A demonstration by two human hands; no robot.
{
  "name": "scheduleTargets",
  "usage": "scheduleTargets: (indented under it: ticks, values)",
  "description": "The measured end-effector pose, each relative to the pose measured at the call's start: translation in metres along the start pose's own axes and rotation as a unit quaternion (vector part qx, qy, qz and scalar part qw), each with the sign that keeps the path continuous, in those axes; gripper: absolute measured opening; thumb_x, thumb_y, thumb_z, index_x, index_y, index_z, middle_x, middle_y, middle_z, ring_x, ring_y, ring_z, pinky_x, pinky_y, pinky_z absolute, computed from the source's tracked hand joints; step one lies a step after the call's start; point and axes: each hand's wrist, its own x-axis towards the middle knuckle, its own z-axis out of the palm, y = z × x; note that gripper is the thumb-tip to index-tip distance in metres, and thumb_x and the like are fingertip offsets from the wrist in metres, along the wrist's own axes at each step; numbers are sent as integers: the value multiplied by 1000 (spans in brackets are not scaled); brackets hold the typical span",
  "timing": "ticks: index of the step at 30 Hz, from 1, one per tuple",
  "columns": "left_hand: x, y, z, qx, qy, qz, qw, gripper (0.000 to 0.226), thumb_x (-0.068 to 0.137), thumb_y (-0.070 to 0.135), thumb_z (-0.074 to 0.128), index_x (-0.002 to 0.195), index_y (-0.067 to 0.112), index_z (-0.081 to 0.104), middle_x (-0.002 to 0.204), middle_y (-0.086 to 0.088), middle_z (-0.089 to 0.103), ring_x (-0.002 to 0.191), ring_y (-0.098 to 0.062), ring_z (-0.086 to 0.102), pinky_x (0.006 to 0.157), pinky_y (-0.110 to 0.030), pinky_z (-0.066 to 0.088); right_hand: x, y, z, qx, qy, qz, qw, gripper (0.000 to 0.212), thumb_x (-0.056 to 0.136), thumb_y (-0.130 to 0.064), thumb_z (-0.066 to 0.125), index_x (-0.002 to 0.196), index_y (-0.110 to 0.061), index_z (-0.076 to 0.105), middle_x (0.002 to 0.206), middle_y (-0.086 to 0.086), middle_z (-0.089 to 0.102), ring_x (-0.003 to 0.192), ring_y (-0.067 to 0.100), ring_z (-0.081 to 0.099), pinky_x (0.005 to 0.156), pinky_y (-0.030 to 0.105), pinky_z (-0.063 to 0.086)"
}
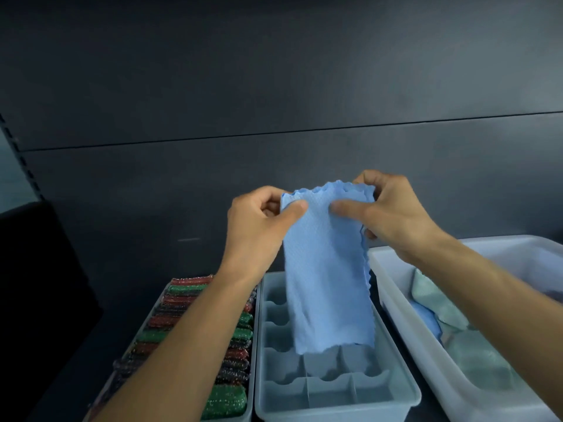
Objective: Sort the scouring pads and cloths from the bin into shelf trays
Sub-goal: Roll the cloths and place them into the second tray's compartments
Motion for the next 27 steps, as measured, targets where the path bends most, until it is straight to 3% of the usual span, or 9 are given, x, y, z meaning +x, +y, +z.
scheduleTargets:
  ticks: [2, 7, 13, 15, 18, 21, 23, 25, 27]
  values:
    - [-3, 3, 5, -8, 2, 16, 1000, 11, 75, 26, 74, 75, 16, 70, 75, -19, 67, 62, -26, 57, 61, -47, 51, -2, 0, 9, 11, 21, -11, 1000, 29, 77, -8, 75, 69, -11, 48, 55, 0, 45, 43, 13, 39, 40, 21, 34]
    - [-6, 11, 14, -48, -9, 29, 998, 15, 89, 20, 68, 82, 8, 73, 74, -15, 72, 74, -37, 68, 64, -46, 59, -13, -10, 24, 92, -19, -17, 995, 15, 88, -12, 65, 84, 1, 57, 62, 10, 64, 47, 18, 56, 47, 28, 48]
    - [-6, 11, 9, -84, -63, 14, 994, 22, 77, 19, 81, 96, 11, 72, 88, -6, 75, 84, -26, 71, 77, -38, 59, -19, -18, 20, 185, -74, 5, 980, 48, 100, -38, 41, 94, 0, 69, 82, 18, 72, 74, 28, 71, 69, 34, 59]
    - [-3, 9, 7, -80, -61, 13, 995, 14, 81, 12, 78, 94, 12, 72, 90, -7, 75, 89, -30, 71, 81, -41, 59, -18, -19, 14, 128, -93, -26, 987, 32, 99, -25, 48, 97, -2, 71, 85, 17, 73, 77, 24, 72, 73, 31, 59]
    - [3, 12, 2, -86, -80, 12, 993, 12, 87, 6, 69, 94, 15, 74, 94, -6, 76, 91, -25, 72, 86, -38, 57, -4, -23, -5, 34, -35, -121, 991, 8, 83, -14, 72, 91, -14, 72, 81, 2, 72, 73, 8, 64, 69, 19, 51]
    - [4, 15, -2, -120, -130, -5, 984, 14, 89, 4, 66, 98, 12, 73, 92, -1, 76, 87, -14, 72, 83, -28, 58, 7, -23, -19, 6, -141, -72, 987, 51, 64, -24, 82, 111, -18, 65, 104, 2, 70, 93, 13, 66, 86, 24, 53]
    - [4, 13, -1, -149, -132, -14, 980, 12, 91, 9, 66, 100, 11, 73, 94, -4, 76, 90, -18, 72, 86, -35, 57, 5, -21, -11, 1, -232, -30, 972, 37, 71, -10, 79, 106, -13, 68, 99, 2, 75, 90, 13, 71, 76, 20, 55]
    - [2, 9, 3, -214, -113, -51, 969, 20, 94, 29, 61, 103, 15, 71, 98, -2, 74, 92, -19, 70, 88, -41, 56, 3, -22, 1, 22, -206, -25, 978, 23, 77, -4, 75, 98, -11, 71, 87, 0, 76, 77, 11, 72, 61, 17, 52]
    - [-4, 0, 9, -275, -151, -127, 941, 48, 89, 57, 50, 112, 19, 68, 109, -3, 72, 102, -21, 67, 96, -46, 52, 6, -23, 9, 47, -132, -27, 990, 19, 80, -6, 74, 98, -9, 70, 84, 4, 75, 72, 16, 73, 59, 25, 54]
